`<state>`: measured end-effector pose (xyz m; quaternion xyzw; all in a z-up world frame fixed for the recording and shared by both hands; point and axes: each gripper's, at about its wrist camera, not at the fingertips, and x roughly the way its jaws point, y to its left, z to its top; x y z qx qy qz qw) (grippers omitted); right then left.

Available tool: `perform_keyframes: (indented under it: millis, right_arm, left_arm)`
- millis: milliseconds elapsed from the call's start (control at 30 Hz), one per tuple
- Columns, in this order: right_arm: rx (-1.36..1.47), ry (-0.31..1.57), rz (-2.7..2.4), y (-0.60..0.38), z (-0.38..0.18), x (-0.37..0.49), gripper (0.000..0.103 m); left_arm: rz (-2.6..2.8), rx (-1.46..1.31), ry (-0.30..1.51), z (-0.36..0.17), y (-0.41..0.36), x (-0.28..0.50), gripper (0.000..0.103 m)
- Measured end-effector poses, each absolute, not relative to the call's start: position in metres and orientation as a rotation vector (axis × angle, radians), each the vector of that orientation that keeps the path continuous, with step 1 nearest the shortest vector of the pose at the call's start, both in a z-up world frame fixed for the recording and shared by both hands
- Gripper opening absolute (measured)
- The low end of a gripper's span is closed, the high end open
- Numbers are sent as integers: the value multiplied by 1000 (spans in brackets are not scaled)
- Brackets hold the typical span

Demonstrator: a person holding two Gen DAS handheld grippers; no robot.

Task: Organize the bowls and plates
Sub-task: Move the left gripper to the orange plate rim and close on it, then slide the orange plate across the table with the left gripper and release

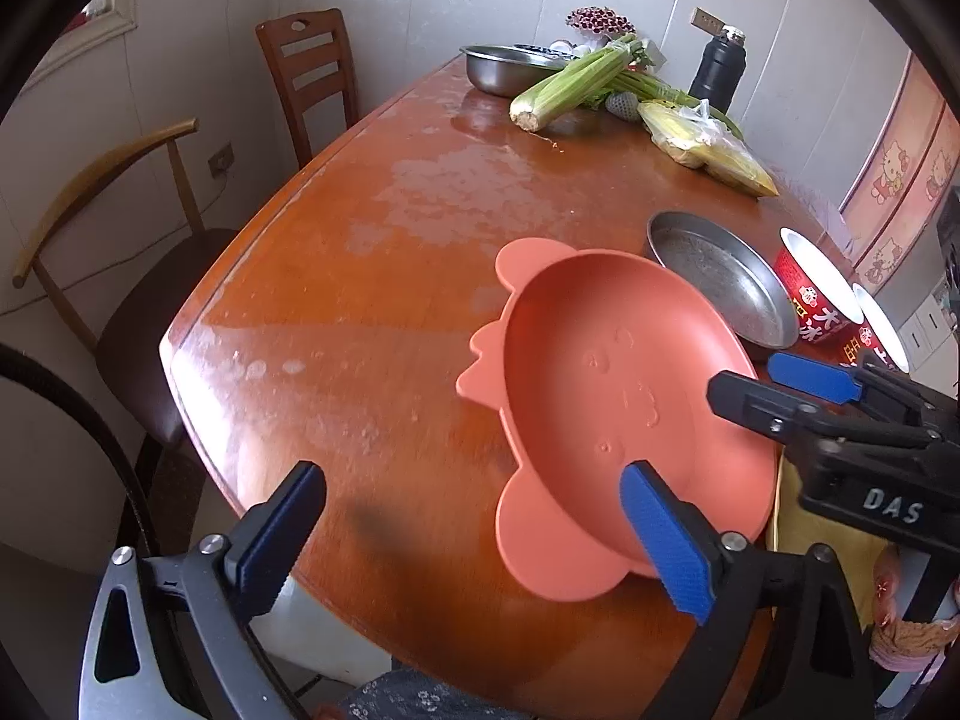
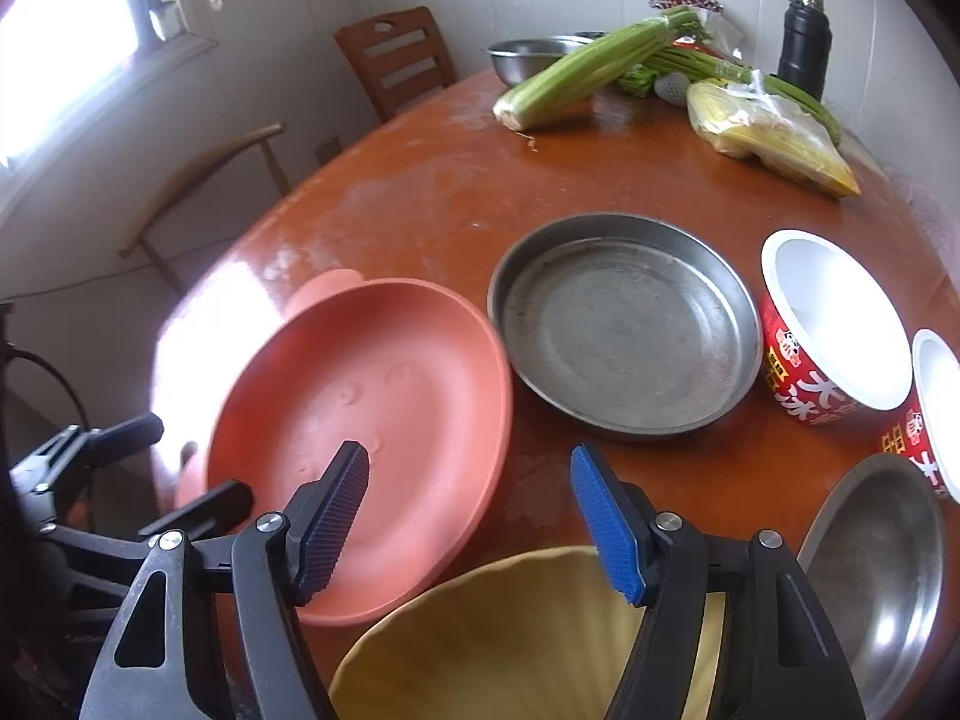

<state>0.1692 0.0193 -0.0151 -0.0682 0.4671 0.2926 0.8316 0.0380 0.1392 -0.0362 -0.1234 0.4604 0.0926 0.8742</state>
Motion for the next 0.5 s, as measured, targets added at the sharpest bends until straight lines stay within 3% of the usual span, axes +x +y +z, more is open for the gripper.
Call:
perform_keyframes:
  millis: [167, 367, 500]
  right_arm:
    - [-159, 1004, 636, 28, -23, 173, 55]
    - [-182, 1012, 650, 35, -28, 173, 42]
    - [-187, 999, 656, 38, -27, 171, 41]
  left_arm:
    - [178, -250, 972, -38, 136, 44, 82]
    - [150, -260, 969, -39, 137, 52, 42]
    - [116, -307, 971, -38, 142, 56, 34]
